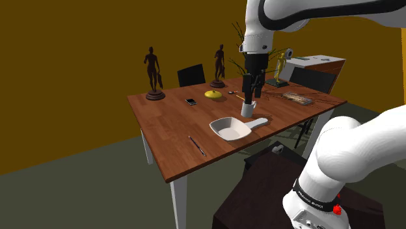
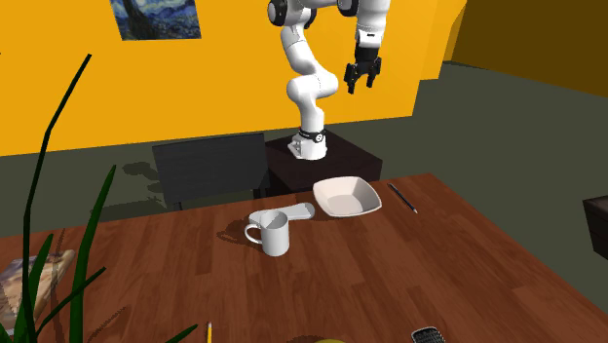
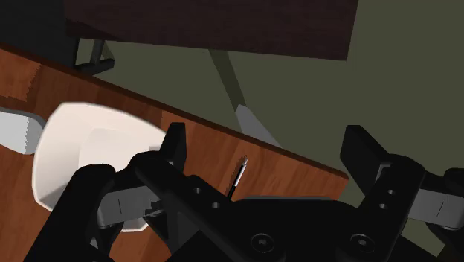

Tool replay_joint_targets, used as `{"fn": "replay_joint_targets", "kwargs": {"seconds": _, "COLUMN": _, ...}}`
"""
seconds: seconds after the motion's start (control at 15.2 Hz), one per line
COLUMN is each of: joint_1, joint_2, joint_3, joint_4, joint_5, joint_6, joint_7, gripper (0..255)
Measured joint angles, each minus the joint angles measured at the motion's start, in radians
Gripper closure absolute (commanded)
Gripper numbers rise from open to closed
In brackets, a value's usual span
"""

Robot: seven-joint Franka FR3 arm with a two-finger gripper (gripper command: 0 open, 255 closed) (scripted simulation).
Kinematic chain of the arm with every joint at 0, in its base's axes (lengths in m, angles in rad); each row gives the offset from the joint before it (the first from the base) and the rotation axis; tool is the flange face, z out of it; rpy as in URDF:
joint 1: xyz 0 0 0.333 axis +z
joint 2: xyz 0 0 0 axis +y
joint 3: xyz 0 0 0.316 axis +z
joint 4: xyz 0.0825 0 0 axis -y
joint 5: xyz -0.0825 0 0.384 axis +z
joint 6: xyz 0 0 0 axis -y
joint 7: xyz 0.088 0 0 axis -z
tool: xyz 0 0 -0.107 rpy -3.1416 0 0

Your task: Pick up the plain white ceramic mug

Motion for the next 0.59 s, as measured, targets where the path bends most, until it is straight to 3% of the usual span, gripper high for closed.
{"fn": "replay_joint_targets", "kwargs": {"seconds": 0.59, "joint_1": -0.055, "joint_2": 0.147, "joint_3": -0.102, "joint_4": -0.002, "joint_5": -0.089, "joint_6": 0.144, "joint_7": -0.105, "gripper": 0}}
